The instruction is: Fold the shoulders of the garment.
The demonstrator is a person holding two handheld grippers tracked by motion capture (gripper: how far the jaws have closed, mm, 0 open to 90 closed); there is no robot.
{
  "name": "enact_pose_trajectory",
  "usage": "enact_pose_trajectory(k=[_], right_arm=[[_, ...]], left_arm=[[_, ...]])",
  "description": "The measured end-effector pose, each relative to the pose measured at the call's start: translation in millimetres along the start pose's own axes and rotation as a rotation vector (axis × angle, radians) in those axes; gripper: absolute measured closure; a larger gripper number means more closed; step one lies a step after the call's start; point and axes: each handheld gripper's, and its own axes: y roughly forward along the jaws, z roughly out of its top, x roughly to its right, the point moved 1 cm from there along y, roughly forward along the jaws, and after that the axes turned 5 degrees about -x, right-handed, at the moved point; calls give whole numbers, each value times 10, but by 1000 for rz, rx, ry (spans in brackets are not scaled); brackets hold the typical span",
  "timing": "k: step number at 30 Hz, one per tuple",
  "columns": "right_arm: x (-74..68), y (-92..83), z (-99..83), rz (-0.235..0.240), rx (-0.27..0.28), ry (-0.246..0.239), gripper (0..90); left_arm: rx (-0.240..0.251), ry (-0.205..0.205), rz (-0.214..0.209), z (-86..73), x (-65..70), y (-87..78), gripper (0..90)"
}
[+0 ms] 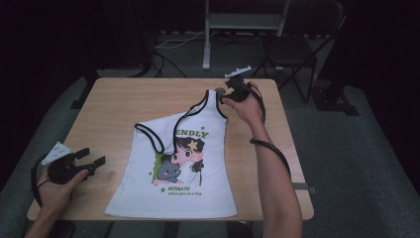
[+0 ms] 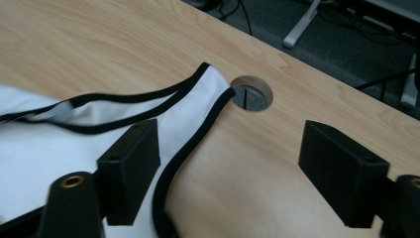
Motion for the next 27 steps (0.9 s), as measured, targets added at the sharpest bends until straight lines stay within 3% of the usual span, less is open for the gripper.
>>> enact_pose_trajectory(k=[7,14,18,19,21,27], right_arm=[[77,446,146,29,-53,55,333],[137,775,191,20,-94,83,423],[123,873,204,22,-98,95,459],[91,916,233,20,-90,70,480],[79,934,242,16,-85,72,497],[79,1077,174,20,-99,80,598]], left_arm=[[-1,1,1,0,13,3,221],[1,1,-2,0,11,2,221],[2,-2,-4,-1,8,0,221],[1,0,-5,0,8,1,221],[-1,1,-7,0,8,2,221],[0,4,-7,1,12,4,221]])
